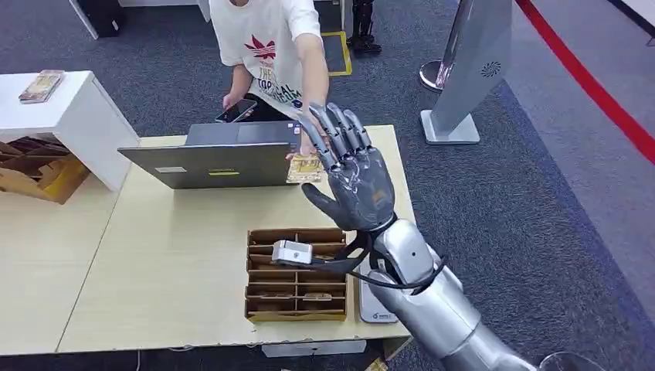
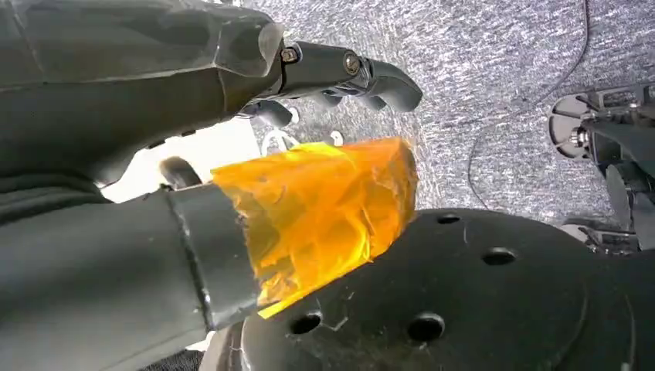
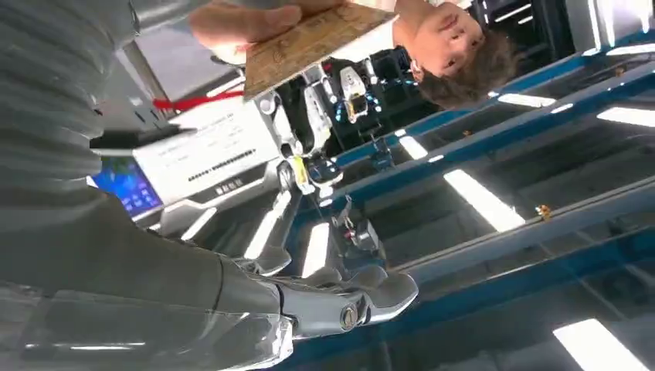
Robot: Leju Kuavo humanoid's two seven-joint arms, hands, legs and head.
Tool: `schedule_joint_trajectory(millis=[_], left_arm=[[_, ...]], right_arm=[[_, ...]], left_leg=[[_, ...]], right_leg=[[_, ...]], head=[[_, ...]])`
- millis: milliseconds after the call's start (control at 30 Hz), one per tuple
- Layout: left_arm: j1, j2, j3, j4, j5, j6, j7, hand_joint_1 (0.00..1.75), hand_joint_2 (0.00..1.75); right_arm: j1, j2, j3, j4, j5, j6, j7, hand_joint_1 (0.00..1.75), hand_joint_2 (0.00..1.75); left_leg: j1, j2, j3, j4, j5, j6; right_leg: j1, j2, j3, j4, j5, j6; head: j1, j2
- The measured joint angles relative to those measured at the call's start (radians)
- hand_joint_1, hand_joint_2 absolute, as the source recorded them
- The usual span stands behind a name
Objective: Pass the card to the sensor for recognition and then transmit it.
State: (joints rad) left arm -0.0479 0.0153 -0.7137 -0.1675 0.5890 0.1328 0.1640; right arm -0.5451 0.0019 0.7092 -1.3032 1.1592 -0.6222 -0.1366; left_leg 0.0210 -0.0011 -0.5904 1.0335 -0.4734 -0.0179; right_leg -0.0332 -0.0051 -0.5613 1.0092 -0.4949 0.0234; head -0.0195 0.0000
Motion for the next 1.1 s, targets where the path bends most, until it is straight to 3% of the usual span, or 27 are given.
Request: schedule_joint_trajectory(millis=[33,933,1100], left_arm=[[-0.001,0.000,-0.001,0.000,0.000,0.000,0.000,0.00,0.00],[-0.004,0.002,-0.014,0.000,0.001,-0.003,0.000,0.00,0.00],[-0.004,0.001,-0.014,0.000,0.014,0.008,-0.003,0.00,0.00]], right_arm=[[-0.005,-0.001,0.003,0.008,0.002,0.000,0.000,1.75,1.75],[-0.015,-0.023,0.018,0.088,-0.003,-0.014,0.029,1.75,1.75],[0.015,-0.021,0.010,0.076,-0.173,0.024,-0.018,1.75,1.75]], left_leg=[[0.000,0.000,0.000,0.000,0.000,0.000],[0.000,0.000,0.000,0.000,0.000,0.000],[0.000,0.000,0.000,0.000,0.000,0.000]], right_leg=[[0.000,0.000,0.000,0.000,0.000,0.000],[0.000,0.000,0.000,0.000,0.000,0.000],[0.000,0.000,0.000,0.000,0.000,0.000]], head=[[0.000,0.000],[0.000,0.000],[0.000,0.000]])
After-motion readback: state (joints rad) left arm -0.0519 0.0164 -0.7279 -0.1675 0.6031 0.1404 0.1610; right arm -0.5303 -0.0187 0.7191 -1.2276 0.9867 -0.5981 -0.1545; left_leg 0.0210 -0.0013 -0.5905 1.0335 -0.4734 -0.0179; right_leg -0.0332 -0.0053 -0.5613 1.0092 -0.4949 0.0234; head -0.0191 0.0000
